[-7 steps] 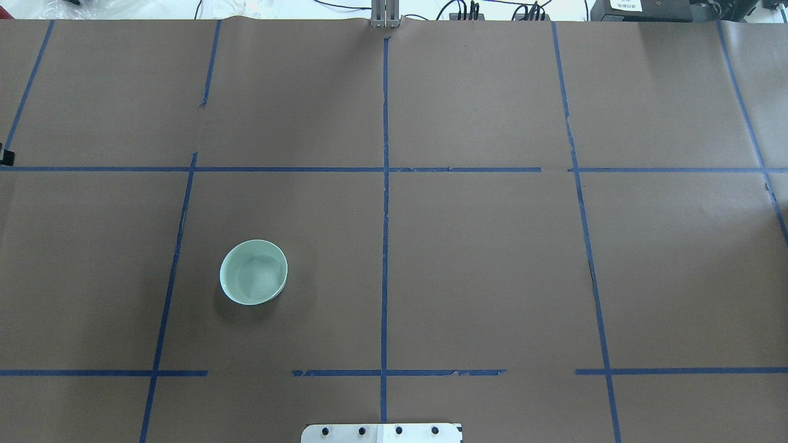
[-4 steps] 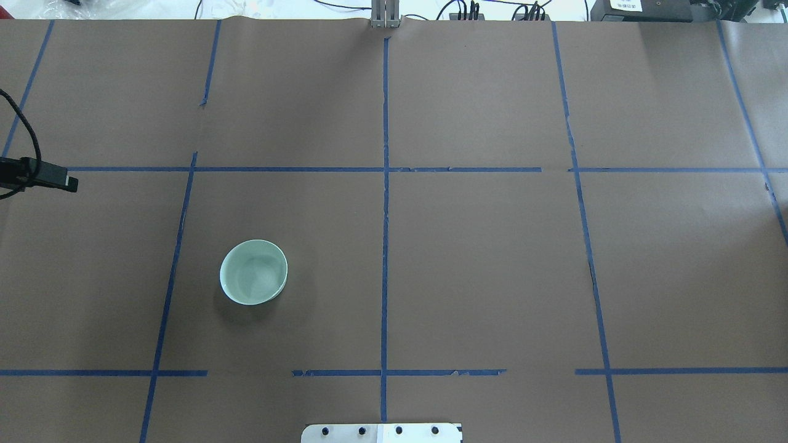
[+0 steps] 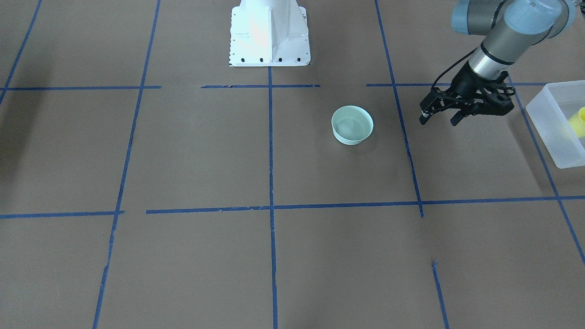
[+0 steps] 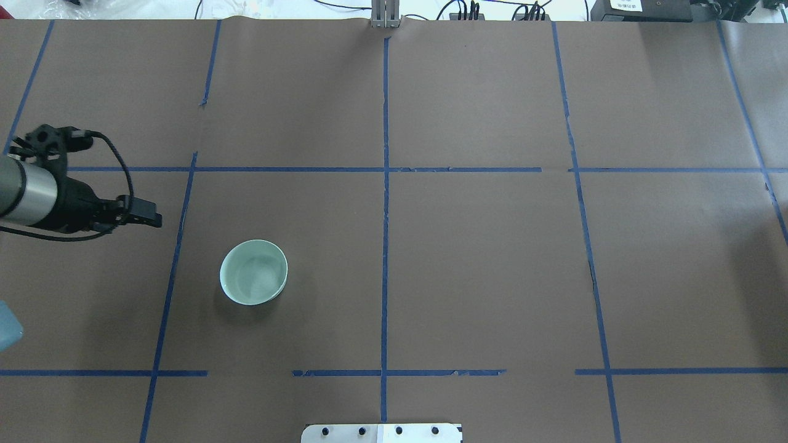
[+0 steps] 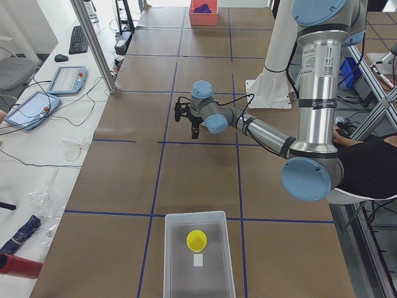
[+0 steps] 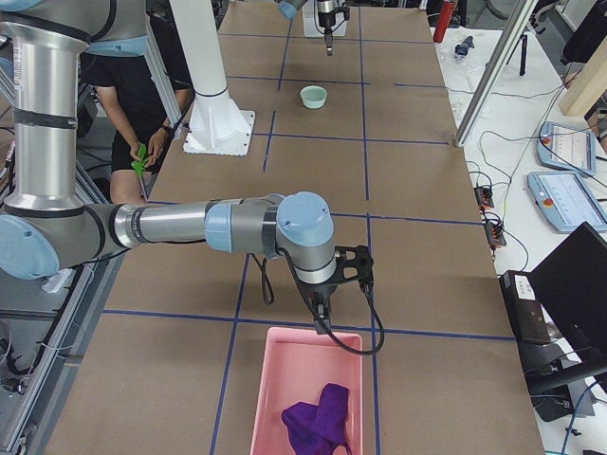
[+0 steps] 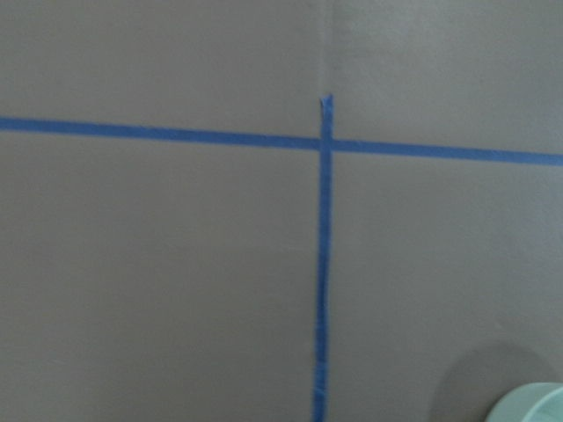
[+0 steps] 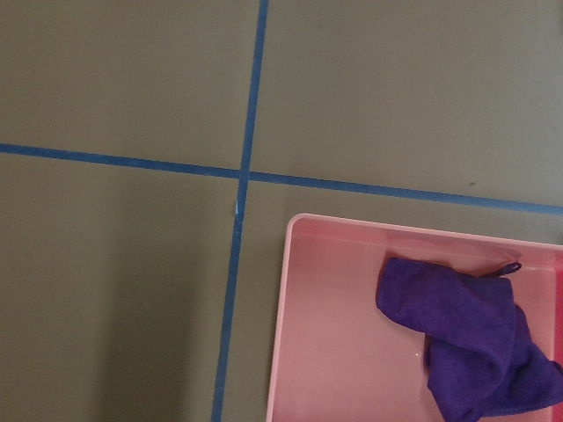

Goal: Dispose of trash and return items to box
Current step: 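Move the left gripper to the pale green bowl and grasp its rim, then lift the green bowl and carry it toward the clear bin with the left gripper, then lower the green bowl into the clear bin and release it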

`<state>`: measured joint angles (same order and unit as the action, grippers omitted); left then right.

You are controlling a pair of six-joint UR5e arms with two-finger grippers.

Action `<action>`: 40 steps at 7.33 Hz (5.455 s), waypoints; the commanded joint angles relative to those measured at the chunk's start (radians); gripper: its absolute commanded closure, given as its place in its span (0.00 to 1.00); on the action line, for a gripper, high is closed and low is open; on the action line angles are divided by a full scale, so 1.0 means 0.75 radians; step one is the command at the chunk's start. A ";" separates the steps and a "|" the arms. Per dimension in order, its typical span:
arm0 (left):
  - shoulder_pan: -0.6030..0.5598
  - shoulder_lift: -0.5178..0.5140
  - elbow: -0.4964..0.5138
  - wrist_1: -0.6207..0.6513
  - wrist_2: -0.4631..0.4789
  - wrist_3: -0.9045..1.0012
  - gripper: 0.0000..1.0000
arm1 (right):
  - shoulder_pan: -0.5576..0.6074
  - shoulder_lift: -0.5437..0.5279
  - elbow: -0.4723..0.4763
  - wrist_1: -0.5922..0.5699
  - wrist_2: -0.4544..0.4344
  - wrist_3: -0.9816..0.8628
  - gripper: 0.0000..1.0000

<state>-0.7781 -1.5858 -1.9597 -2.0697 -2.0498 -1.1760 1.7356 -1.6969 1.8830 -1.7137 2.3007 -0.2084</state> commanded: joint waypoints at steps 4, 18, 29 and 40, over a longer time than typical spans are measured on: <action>0.291 -0.209 0.154 0.011 0.211 -0.258 0.06 | -0.185 -0.004 0.022 -0.018 0.004 0.194 0.00; -0.126 -0.195 -0.085 0.512 0.058 0.207 1.00 | -0.203 0.115 -0.332 0.268 0.204 0.298 0.00; -1.141 -0.028 0.792 0.143 0.037 1.815 1.00 | -0.214 0.101 -0.310 0.317 0.223 0.354 0.00; -1.206 0.119 0.646 0.132 -0.094 1.827 0.00 | -0.214 0.109 -0.308 0.319 0.223 0.354 0.00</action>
<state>-1.6804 -1.4686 -1.4195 -2.0511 -2.0350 0.2650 1.5754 -1.6161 1.6517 -1.4747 2.4682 0.0568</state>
